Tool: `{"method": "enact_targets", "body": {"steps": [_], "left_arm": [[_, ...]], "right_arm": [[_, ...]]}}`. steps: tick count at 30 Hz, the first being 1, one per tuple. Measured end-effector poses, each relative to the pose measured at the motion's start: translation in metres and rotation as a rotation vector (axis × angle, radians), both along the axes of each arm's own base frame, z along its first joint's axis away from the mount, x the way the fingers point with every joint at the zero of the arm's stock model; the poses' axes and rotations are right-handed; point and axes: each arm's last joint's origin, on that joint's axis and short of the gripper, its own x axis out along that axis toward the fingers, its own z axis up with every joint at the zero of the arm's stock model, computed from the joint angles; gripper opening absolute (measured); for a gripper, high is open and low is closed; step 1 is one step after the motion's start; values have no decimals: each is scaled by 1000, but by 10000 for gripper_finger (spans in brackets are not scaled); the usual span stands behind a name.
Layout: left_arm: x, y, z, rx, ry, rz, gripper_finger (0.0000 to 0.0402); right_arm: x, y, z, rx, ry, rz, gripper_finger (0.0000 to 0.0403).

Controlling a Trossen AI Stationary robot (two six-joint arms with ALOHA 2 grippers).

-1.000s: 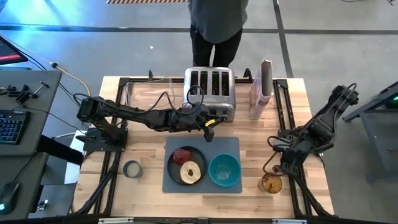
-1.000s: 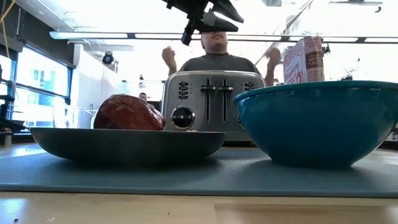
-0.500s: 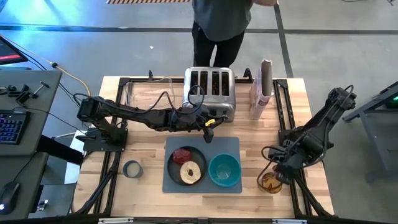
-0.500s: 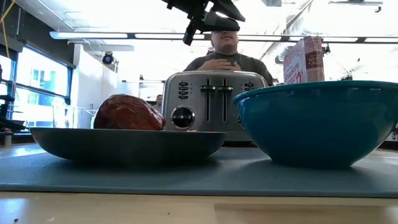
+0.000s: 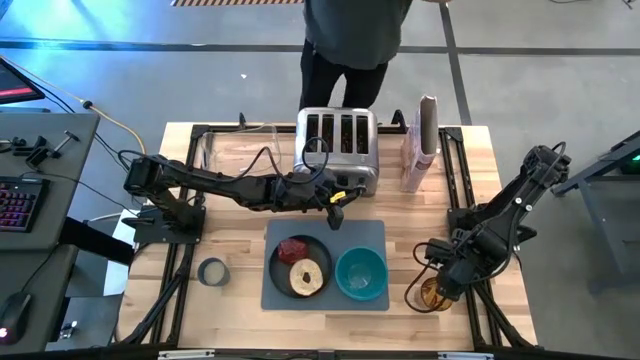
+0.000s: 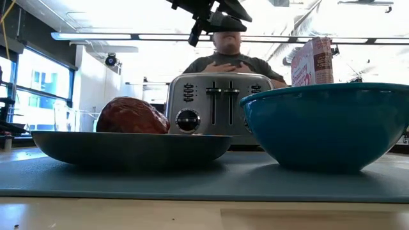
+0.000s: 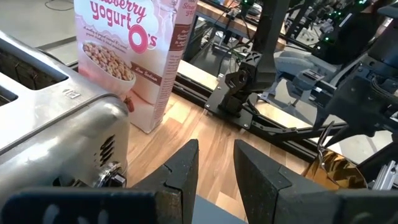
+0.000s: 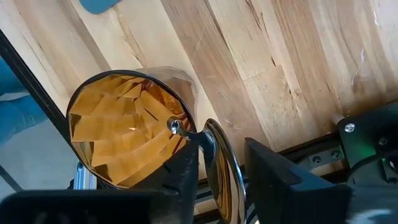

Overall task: Arrange a breakfast setting
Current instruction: Put the spoon on the table to the right of the blue bowl

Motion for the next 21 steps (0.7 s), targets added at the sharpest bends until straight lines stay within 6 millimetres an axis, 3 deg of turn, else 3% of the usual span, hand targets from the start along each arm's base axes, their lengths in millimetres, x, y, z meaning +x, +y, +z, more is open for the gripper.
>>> {"method": "enact_targets", "body": {"steps": [12, 21], "left_arm": [[0, 0, 0, 0, 0, 0, 90], [0, 0, 0, 26, 7, -8, 90]], "right_arm": [[0, 0, 0, 10, 10, 1, 7], [-1, 0, 1, 27, 25, 4, 1]]}}
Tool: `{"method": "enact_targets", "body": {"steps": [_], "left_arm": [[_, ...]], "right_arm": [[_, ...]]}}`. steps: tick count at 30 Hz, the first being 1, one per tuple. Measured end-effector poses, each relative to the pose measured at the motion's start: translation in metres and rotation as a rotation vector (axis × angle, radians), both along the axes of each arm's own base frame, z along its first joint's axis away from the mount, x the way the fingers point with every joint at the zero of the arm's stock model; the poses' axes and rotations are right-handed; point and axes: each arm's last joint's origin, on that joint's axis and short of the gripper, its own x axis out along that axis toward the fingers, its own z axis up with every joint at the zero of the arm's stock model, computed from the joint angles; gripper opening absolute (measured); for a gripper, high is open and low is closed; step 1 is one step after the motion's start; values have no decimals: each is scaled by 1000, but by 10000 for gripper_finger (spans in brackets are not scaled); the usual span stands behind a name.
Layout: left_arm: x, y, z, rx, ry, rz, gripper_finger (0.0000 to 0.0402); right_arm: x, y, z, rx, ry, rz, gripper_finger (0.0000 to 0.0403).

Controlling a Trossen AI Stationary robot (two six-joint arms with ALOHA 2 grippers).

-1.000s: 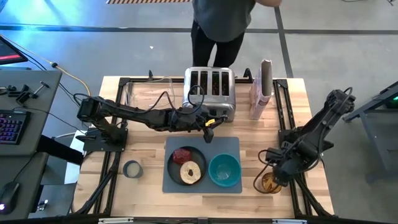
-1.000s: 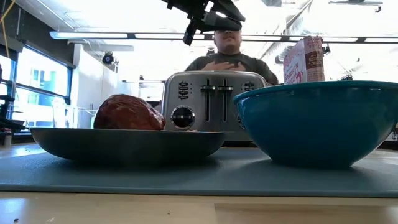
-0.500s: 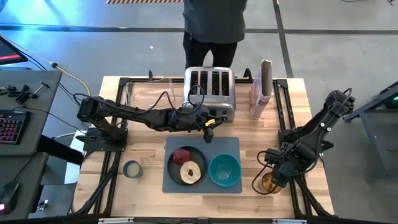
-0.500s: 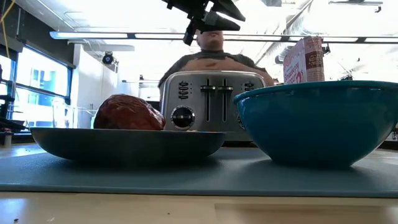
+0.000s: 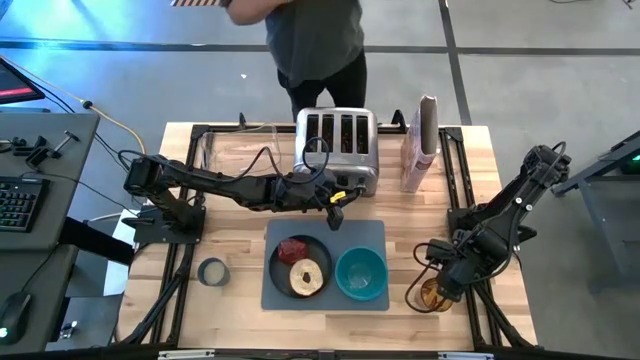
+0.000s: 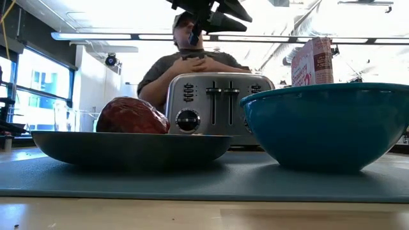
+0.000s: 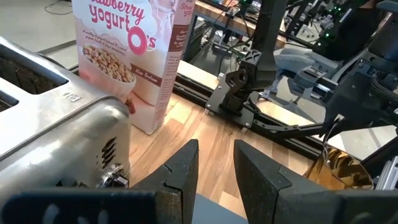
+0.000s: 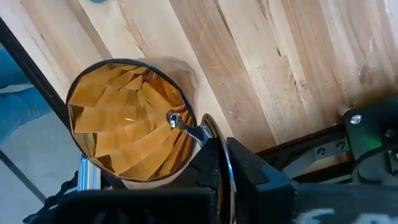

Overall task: Arrange a breakfast setting
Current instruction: Put the spoon on the table to the right of the blue bowl

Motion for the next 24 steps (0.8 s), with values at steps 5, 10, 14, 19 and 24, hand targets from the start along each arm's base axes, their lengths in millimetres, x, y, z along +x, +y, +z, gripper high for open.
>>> {"method": "enact_targets", "body": {"steps": [5, 10, 14, 19, 24], "left_arm": [[0, 0, 0, 0, 0, 0, 90], [0, 0, 0, 0, 0, 0, 90], [0, 0, 0, -1, -1, 0, 90], [0, 0, 0, -1, -1, 0, 90], [0, 0, 0, -1, -1, 1, 90]], "right_arm": [[-3, -3, 8, 25, -23, 0, 0], [-8, -10, 26, 58, -68, -2, 0], [-16, -19, 38, 42, -68, -5, 0], [-28, -32, 54, 28, -56, -3, 0], [-40, -46, 72, 45, -102, -7, 0]]}}
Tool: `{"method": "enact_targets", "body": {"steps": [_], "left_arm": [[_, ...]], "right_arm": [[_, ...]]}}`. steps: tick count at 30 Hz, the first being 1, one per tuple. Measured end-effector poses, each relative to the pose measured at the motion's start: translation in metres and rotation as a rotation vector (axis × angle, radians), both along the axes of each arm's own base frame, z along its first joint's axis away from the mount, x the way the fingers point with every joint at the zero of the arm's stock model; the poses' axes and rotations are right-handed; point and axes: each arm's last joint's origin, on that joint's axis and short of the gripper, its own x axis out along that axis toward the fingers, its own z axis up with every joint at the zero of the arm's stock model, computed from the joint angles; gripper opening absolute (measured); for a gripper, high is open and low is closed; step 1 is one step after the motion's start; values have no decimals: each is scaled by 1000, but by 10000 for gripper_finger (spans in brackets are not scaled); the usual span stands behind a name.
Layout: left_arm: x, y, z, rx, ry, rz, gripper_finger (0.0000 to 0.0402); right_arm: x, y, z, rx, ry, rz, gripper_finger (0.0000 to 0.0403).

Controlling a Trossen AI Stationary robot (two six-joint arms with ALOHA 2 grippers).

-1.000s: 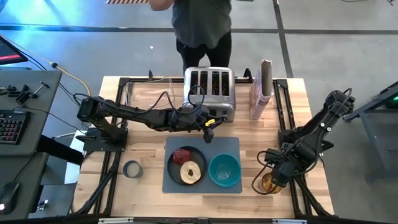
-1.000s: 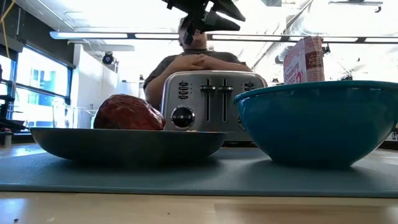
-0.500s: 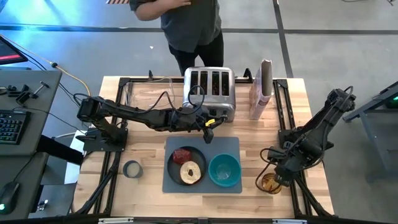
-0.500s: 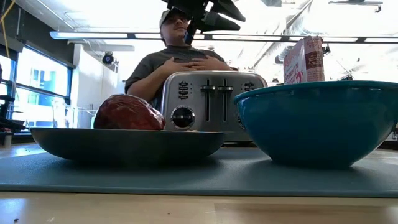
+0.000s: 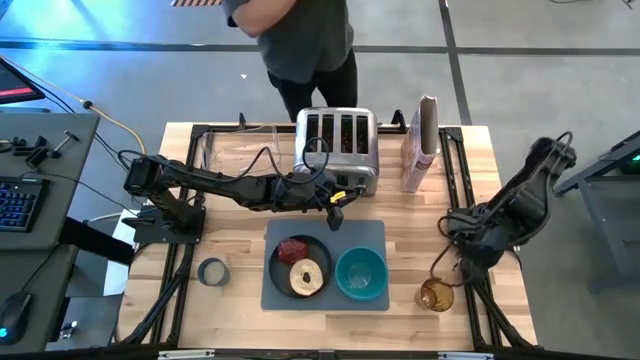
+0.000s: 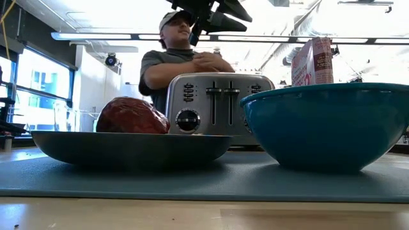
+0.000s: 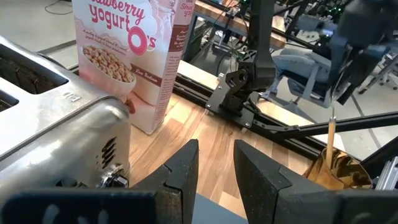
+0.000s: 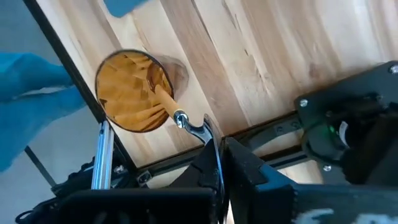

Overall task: Arrange a breakfast setting
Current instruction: Put the spoon on the table to the right of the blue bowl

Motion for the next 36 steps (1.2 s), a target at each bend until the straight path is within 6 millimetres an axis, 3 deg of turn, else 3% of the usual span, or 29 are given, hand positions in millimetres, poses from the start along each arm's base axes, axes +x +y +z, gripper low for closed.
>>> {"method": "enact_targets", "body": {"steps": [7, 15, 26, 36], "left_arm": [[0, 0, 0, -1, 0, 0, 90], [0, 0, 0, -9, -3, 3, 90], [0, 0, 0, -33, -10, 10, 90], [0, 0, 0, -51, -14, 16, 90]], "right_arm": [[-14, -18, 22, 21, -102, -16, 0], [-29, -44, 41, -28, -356, -46, 0], [-54, -84, 51, -202, -697, -72, 0], [-85, -123, 52, -245, -886, -46, 0]]}}
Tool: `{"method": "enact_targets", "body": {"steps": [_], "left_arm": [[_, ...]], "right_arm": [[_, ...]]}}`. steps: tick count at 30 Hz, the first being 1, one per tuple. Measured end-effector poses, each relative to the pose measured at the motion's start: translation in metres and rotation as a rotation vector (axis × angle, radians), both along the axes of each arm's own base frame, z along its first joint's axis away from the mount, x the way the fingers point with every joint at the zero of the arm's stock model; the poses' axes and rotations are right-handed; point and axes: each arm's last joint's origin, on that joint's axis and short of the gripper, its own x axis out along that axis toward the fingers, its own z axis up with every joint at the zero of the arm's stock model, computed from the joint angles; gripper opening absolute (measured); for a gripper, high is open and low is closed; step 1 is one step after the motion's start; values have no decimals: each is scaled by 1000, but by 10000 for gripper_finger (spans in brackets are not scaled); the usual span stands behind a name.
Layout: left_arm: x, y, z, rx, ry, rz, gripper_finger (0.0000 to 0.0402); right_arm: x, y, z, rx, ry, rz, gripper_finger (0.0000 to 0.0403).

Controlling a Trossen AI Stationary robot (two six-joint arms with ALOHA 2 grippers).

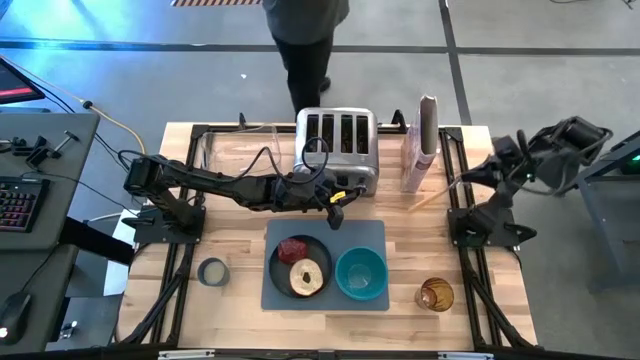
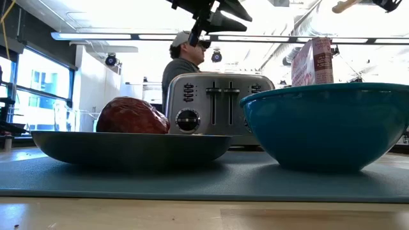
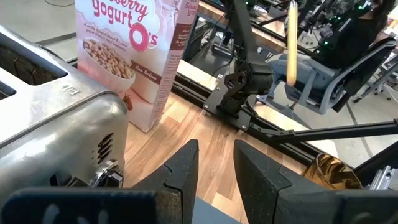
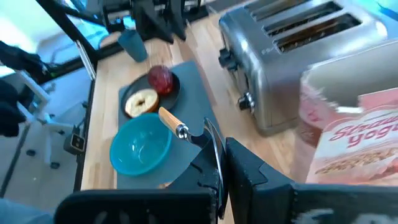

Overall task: Arrange a breakfast setting
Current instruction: Put the spoon on the table to the right of the blue bowl

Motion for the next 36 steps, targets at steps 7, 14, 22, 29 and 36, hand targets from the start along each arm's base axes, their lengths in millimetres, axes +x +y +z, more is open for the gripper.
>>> {"method": "enact_targets", "body": {"steps": [7, 14, 22, 29, 36], "left_arm": [[0, 0, 0, -2, -1, 1, 90], [0, 0, 0, -4, -1, 1, 90], [0, 0, 0, -6, -1, 2, 90], [0, 0, 0, -5, -1, 2, 90], [0, 0, 0, -5, -1, 2, 90]], "right_arm": [[-16, -16, -16, 53, -40, 37, 0], [-8, -4, -45, 108, -27, 130, 0], [21, 30, -76, 149, -85, 229, 0], [43, 53, -86, 81, -284, 261, 0], [54, 60, -79, -8, -447, 226, 0]]}}
